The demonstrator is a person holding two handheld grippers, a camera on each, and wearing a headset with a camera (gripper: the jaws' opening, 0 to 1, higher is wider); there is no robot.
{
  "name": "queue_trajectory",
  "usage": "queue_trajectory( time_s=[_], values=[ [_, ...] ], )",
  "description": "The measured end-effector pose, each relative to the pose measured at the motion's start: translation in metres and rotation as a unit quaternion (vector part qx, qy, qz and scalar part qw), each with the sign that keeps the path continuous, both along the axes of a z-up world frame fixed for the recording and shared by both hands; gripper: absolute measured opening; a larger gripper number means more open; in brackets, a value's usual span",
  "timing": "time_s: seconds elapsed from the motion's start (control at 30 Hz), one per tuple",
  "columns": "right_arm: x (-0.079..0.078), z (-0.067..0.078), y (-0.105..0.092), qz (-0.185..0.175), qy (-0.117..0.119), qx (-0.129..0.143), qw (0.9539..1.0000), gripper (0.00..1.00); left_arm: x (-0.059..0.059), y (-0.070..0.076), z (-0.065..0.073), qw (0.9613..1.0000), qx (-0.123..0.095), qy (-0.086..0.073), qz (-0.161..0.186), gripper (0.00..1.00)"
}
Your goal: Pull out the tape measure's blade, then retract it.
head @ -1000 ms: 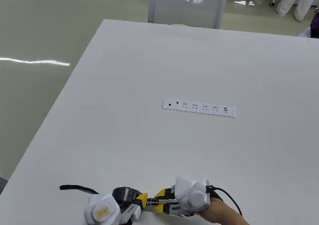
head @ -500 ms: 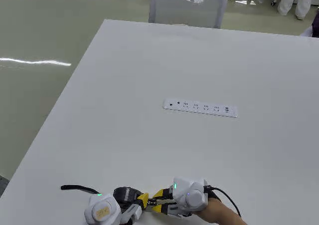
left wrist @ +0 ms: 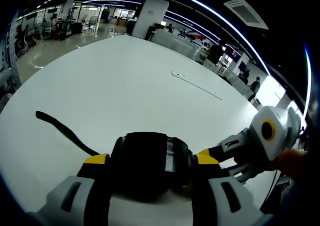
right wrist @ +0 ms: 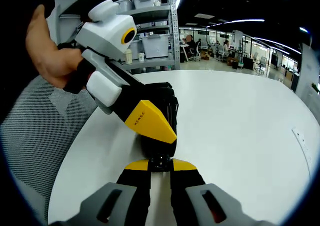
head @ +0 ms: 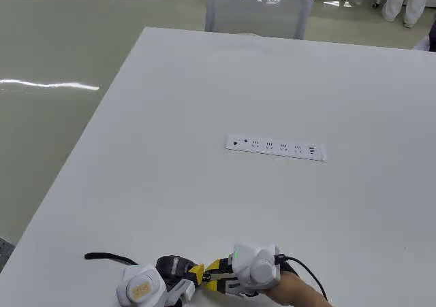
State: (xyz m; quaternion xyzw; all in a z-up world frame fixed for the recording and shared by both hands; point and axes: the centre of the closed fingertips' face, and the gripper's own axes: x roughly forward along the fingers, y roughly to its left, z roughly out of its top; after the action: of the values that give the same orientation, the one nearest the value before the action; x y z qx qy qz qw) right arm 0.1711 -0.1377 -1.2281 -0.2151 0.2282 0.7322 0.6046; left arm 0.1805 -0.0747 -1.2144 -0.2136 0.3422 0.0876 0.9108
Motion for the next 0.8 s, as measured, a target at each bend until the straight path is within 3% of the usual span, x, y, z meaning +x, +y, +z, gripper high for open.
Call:
queue_trajectory(
  time_s=[0.6,0.8],
  values=[
    [-0.0011,-0.0026,0.0035,-0.005,0.005,-0.003,1.0,0.13,0.0003,-0.0004,-0.0008,1.0,0.003,-0.001,-0.007,0.63],
    [-0.002,-0.0078,0.0026,-0.011,0.007,-0.014,0.9998,0.14,-0.0002,-0.004,-0.0002,0.9997,0.016,0.002,-0.02,0.64]
  ],
)
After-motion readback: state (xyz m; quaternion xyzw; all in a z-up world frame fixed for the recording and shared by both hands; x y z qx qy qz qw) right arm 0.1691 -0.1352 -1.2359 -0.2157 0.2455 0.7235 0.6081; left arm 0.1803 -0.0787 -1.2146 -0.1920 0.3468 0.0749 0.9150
